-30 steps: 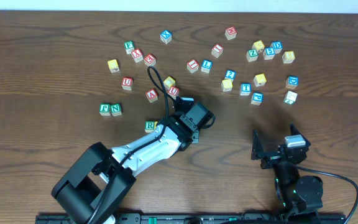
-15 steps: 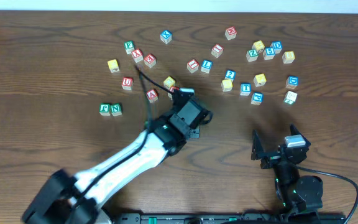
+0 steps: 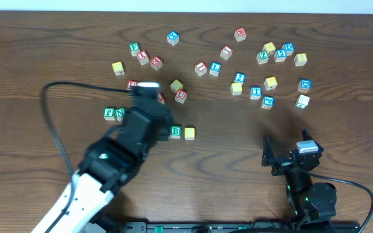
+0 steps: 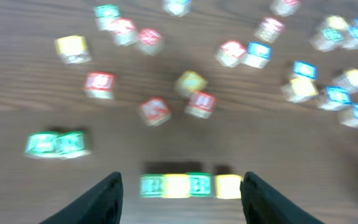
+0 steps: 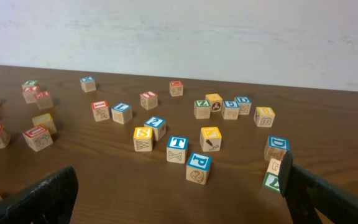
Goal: Spell out ROBOT
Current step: 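Open the left gripper and raise it away from the O block, then move the right gripper over the blue T block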
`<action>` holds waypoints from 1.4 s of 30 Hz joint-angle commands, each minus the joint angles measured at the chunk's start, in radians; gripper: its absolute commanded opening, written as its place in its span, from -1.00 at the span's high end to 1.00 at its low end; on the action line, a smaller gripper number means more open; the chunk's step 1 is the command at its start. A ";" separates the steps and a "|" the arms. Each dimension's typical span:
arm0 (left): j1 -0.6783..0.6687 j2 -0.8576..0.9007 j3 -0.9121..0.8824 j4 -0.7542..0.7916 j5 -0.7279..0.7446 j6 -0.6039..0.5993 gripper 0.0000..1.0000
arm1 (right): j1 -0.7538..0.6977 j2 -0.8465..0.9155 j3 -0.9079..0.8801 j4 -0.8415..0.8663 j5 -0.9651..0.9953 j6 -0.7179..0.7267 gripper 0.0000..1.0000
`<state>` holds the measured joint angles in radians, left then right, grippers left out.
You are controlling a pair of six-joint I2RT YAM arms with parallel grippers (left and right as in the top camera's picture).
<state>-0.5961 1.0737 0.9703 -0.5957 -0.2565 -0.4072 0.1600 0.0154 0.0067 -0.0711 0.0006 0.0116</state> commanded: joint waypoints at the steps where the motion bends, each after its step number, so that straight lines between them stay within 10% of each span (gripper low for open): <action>1: 0.115 -0.047 0.003 -0.061 0.092 0.091 -0.24 | -0.009 0.000 -0.002 -0.004 0.008 0.010 -0.99; 16: 0.539 -0.048 0.003 -0.173 0.254 0.152 -0.28 | -0.009 0.000 -0.001 0.005 0.016 0.010 -0.99; 35: 0.698 -0.049 0.003 -0.169 0.575 0.443 -0.47 | -0.009 0.003 0.017 0.037 -0.314 0.048 -0.99; 42: 0.698 -0.049 0.003 -0.167 0.641 0.526 -0.59 | -0.009 0.333 0.478 -0.150 -0.298 -0.063 -0.99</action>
<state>0.0975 1.0271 0.9699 -0.7616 0.3611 0.0681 0.1600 0.1944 0.2584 -0.1852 -0.2779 0.0135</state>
